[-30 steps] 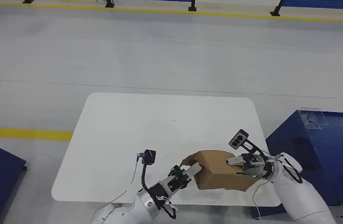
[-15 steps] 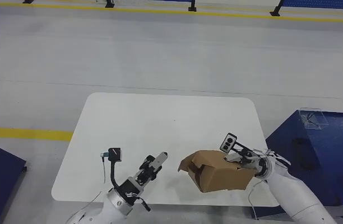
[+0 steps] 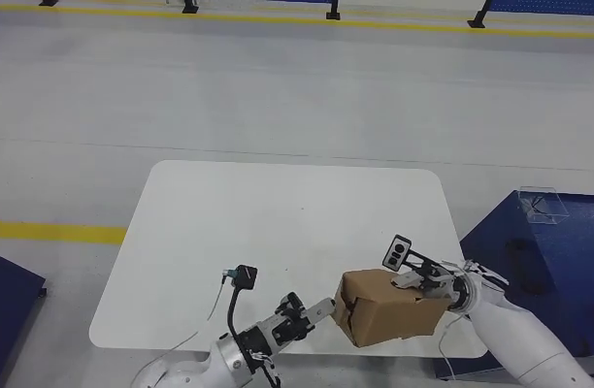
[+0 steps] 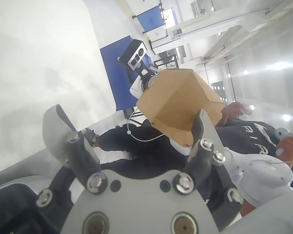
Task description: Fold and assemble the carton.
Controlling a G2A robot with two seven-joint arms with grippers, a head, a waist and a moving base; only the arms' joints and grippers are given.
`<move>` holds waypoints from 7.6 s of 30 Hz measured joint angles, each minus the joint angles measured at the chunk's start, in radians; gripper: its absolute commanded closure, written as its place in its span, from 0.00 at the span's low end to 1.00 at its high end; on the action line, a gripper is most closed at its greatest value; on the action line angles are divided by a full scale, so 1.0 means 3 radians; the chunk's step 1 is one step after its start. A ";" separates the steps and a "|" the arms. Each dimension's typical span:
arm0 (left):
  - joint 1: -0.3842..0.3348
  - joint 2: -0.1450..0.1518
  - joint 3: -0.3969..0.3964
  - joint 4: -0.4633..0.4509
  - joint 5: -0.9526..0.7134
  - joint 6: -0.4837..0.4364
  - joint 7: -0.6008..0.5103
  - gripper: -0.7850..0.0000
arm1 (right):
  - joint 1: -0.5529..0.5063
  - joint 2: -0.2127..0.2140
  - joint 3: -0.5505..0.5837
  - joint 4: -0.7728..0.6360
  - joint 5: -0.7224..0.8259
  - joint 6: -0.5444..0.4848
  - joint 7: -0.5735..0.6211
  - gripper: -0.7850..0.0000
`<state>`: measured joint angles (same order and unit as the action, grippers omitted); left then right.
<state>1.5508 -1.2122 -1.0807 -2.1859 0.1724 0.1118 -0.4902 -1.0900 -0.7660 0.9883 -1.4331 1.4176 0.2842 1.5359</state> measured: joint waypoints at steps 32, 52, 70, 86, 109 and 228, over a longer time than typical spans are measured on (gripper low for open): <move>0.0115 -0.0017 -0.0056 -0.0153 -0.0211 -0.0044 0.0329 0.00 | 0.0061 0.0187 -0.0182 0.0070 0.0140 0.0001 0.0000 1.00; 0.0351 0.0004 -0.0258 -0.0136 -0.0383 -0.0342 0.0472 0.00 | -0.0042 0.0189 0.0001 -0.0145 0.0533 0.0136 -0.0603 1.00; 0.0351 0.0004 -0.0258 -0.0136 -0.0384 -0.0342 0.0472 0.00 | -0.0874 0.0516 0.1532 -0.1728 0.5060 -0.0189 -0.7470 1.00; 0.0351 0.0004 -0.0258 -0.0136 -0.0384 -0.0342 0.0472 0.00 | 0.0204 0.0105 0.0035 -0.1012 0.5410 -0.1667 -0.8390 1.00; 0.0351 0.0004 -0.0258 -0.0136 -0.0384 -0.0342 0.0472 0.00 | 0.0351 -0.0111 0.0198 -0.0805 0.5241 -0.0640 -0.8381 1.00; -0.0632 -0.0340 0.0678 0.0742 0.2115 0.0669 -0.0222 0.00 | -0.0225 -0.0282 0.0020 -0.0902 -0.4877 0.0096 -0.2919 0.00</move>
<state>1.3613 -1.3143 -0.8772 -1.9634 0.8068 0.3125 -0.5569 -1.1575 -0.8507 0.9943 -1.7037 -0.0456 0.3130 0.6601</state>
